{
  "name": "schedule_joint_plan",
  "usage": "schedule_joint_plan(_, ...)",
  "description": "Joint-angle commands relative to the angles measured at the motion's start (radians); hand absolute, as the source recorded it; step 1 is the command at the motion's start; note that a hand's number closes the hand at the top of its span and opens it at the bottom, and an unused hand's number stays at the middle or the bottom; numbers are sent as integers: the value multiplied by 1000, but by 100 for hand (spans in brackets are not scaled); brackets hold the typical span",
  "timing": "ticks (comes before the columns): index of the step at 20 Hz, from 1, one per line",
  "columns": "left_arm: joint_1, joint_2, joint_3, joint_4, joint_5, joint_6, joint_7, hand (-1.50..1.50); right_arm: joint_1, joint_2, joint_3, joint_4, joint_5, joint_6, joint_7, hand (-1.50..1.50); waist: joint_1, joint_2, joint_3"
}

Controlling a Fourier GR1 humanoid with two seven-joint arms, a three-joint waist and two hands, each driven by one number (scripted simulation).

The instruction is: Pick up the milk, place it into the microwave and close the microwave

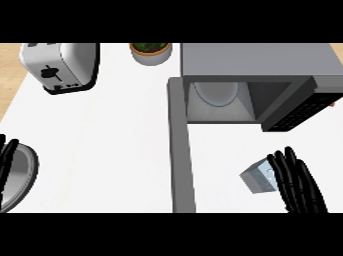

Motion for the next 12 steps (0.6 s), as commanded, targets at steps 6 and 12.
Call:
schedule_joint_plan(6,124,-33,-14,-52,-24,-49,-38,-150,-25,8,-82,177,43,-69,-154,-150,2,1,0)
schedule_joint_plan(12,152,-39,31,28,1,-125,-149,-150,-129,26,-156,313,22,-84,-164,-150,5,2,0)
